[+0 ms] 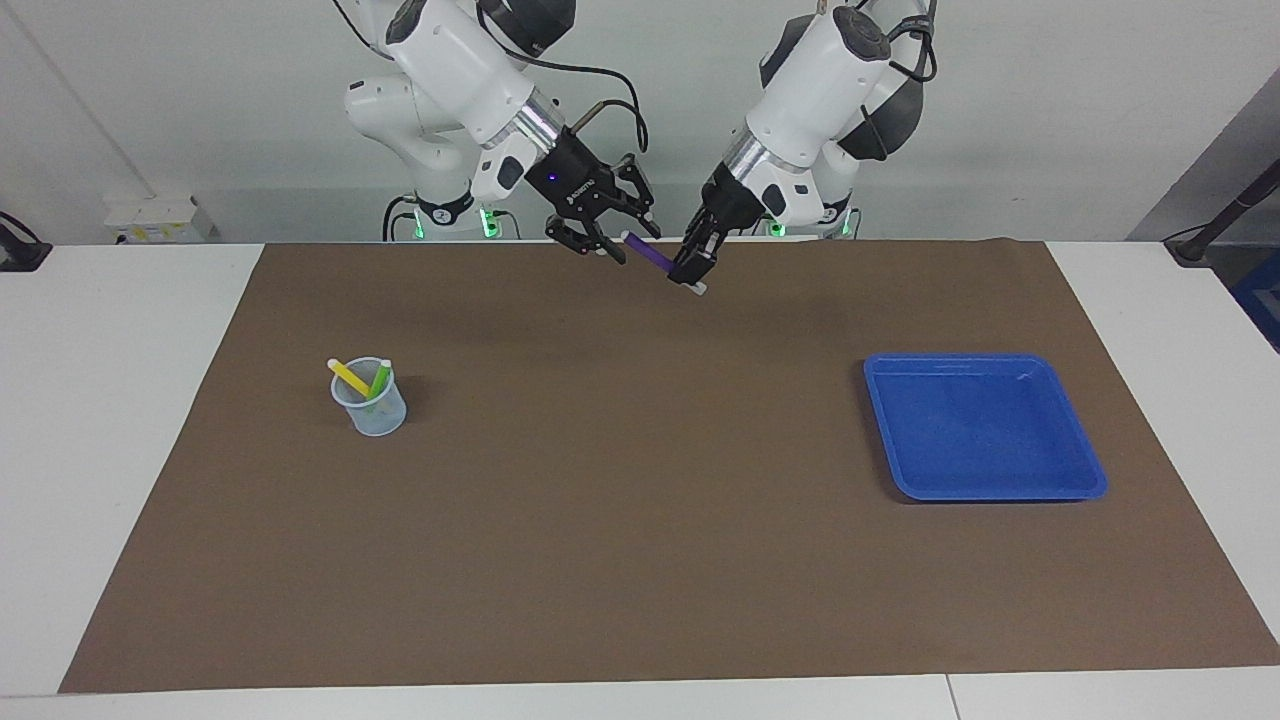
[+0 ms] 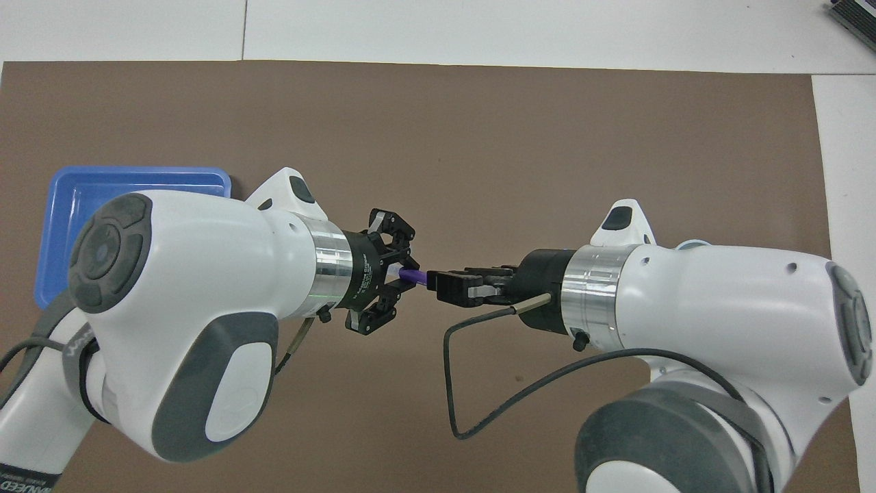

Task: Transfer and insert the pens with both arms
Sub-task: 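Close the right gripper on the purple pen and open the left gripper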

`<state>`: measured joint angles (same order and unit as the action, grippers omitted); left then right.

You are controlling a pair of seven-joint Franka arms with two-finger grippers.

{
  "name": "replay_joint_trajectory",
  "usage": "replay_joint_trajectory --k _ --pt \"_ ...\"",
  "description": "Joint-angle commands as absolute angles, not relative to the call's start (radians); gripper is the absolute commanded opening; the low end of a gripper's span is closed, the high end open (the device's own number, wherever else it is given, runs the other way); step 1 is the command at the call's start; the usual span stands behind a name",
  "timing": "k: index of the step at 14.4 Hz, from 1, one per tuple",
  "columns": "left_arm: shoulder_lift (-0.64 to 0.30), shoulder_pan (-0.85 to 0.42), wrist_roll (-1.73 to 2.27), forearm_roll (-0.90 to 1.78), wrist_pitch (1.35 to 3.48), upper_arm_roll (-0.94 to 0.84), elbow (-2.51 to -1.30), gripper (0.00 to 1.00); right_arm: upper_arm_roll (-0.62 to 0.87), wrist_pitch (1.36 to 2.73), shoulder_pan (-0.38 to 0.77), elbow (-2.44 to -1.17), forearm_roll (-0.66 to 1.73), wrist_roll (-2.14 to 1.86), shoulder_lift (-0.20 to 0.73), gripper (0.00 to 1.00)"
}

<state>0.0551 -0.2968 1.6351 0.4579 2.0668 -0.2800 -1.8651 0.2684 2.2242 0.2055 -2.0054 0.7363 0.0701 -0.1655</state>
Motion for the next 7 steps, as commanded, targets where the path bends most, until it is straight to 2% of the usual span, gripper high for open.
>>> replay_joint_trajectory --k 1,2,6,7 --pt "0.086 -0.313 1.646 0.472 2.068 -0.267 -1.894 0.0 0.27 2.247 0.21 -2.019 0.75 0.051 -0.169 0.49" --pt "0.086 -0.313 1.646 0.472 2.066 -0.267 -1.894 0.0 0.27 2.246 0.218 -2.019 0.75 0.046 -0.17 0.44" --pt "0.087 -0.316 1.646 0.472 2.065 -0.267 -1.894 0.0 0.27 2.249 0.227 -2.019 0.747 0.04 -0.169 0.39" --pt "0.086 -0.316 1.646 0.472 2.063 -0.267 -1.894 0.0 0.27 2.249 0.23 -2.019 0.747 0.031 -0.169 0.4"
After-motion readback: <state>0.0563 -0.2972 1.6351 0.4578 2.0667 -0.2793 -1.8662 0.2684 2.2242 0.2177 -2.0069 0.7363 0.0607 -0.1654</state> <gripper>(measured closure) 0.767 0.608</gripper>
